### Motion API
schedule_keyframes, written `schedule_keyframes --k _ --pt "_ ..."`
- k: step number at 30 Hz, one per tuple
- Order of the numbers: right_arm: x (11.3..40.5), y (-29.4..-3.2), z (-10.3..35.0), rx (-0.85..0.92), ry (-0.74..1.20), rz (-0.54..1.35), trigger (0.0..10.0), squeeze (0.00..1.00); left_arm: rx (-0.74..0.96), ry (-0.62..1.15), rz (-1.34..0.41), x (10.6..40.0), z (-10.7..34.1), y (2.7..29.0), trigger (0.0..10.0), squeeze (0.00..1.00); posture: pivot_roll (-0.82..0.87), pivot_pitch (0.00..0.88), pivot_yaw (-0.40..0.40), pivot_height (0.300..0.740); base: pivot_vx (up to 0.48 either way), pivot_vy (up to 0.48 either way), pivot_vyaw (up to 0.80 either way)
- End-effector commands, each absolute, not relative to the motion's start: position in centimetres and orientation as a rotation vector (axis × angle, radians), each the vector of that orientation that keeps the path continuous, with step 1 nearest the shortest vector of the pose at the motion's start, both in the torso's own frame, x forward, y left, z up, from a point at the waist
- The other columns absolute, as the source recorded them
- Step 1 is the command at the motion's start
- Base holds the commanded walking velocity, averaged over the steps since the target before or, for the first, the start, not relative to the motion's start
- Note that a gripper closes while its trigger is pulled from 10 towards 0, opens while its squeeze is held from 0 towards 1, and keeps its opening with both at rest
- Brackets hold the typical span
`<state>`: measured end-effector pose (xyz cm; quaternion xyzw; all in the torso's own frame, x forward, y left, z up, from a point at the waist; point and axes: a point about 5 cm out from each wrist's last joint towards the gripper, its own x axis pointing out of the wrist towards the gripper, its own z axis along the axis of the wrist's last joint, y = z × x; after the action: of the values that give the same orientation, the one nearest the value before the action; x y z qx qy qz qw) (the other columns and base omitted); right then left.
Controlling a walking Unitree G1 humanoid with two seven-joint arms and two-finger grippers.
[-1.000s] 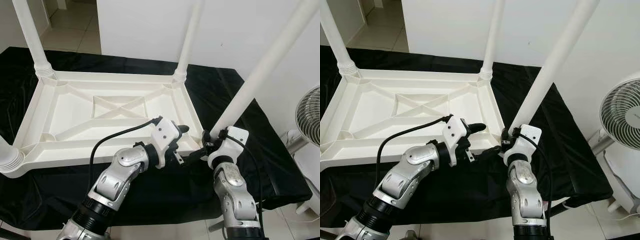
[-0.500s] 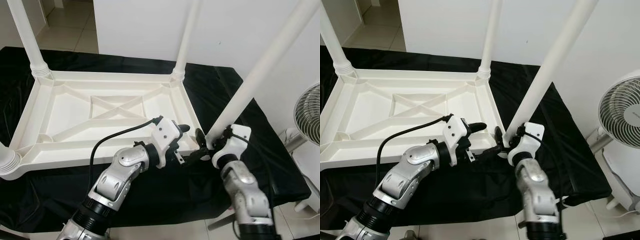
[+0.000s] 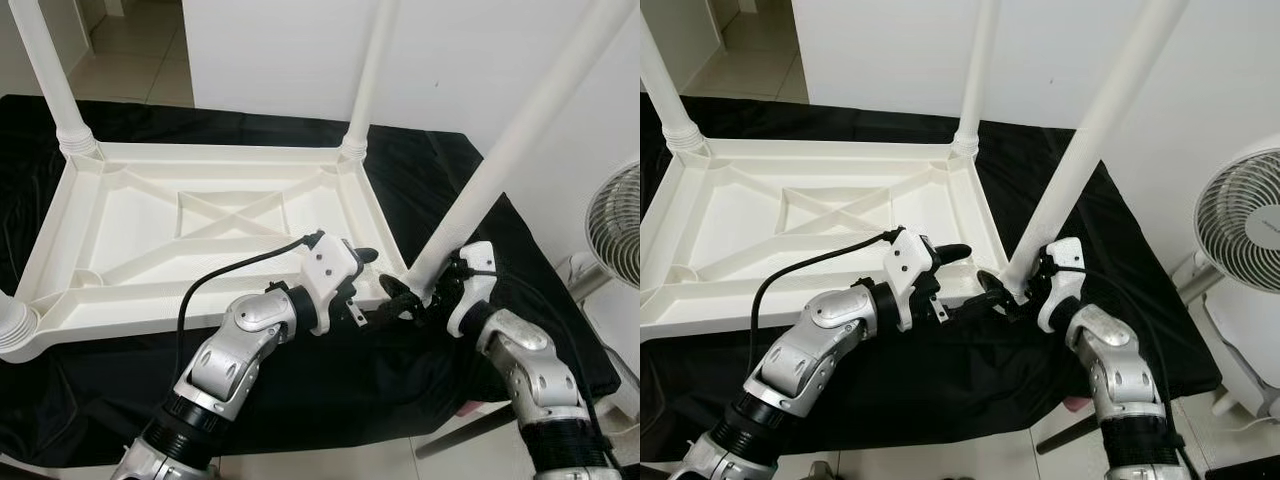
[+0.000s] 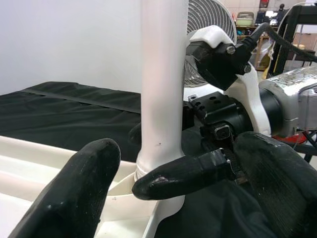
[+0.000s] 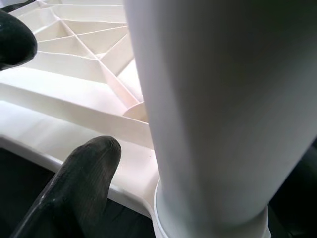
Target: Building children table
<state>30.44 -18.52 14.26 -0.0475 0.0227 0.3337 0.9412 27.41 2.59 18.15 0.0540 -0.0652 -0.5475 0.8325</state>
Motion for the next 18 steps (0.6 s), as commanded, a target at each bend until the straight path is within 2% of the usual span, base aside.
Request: schedule_keyframes --k 1,2,3,4,5,17,18 --pt "30.5 -18.2 13.6 -0.095 0.076 0.735 10.0 0.0 0.112 -0.146 -1.179 27.2 18.5 2.3 10.0 0.0 0.05 0.082 -0.088 0.74 0.0 0.0 0.0" --pt "30.6 -18.2 13.6 -0.1 0.077 0.746 9.5 0.0 0.112 -0.146 -1.179 27.2 18.5 2.3 10.0 0.0 0.05 0.082 -0.088 0.74 0.0 0.0 0.0" --pt "30.8 -18.4 13.5 -0.108 0.083 0.758 2.2 0.0 0.113 -0.147 -1.177 27.3 18.5 2.3 10.0 0.0 0.05 0.082 -0.091 0.74 0.0 0.0 0.0" --pt "30.8 -18.4 13.5 -0.108 0.083 0.758 2.2 0.0 0.113 -0.147 -1.177 27.3 18.5 2.3 10.0 0.0 0.05 0.082 -0.091 0.74 0.0 0.0 0.0" --pt "31.0 -18.5 13.4 -0.115 0.086 0.764 0.0 0.0 0.113 -0.147 -1.176 27.3 18.5 2.3 10.0 0.0 0.05 0.082 -0.091 0.74 0.0 0.0 0.0" --pt "30.7 -19.0 12.5 -0.078 0.106 0.782 0.0 0.0 0.109 -0.149 -1.172 27.3 18.6 2.3 10.0 0.0 0.05 0.085 -0.093 0.74 0.0 0.0 0.0" --pt "30.5 -19.1 12.3 -0.074 0.111 0.762 8.2 0.0 0.108 -0.149 -1.174 27.2 18.6 2.3 10.0 0.0 0.05 0.089 -0.091 0.74 0.0 0.0 0.0"
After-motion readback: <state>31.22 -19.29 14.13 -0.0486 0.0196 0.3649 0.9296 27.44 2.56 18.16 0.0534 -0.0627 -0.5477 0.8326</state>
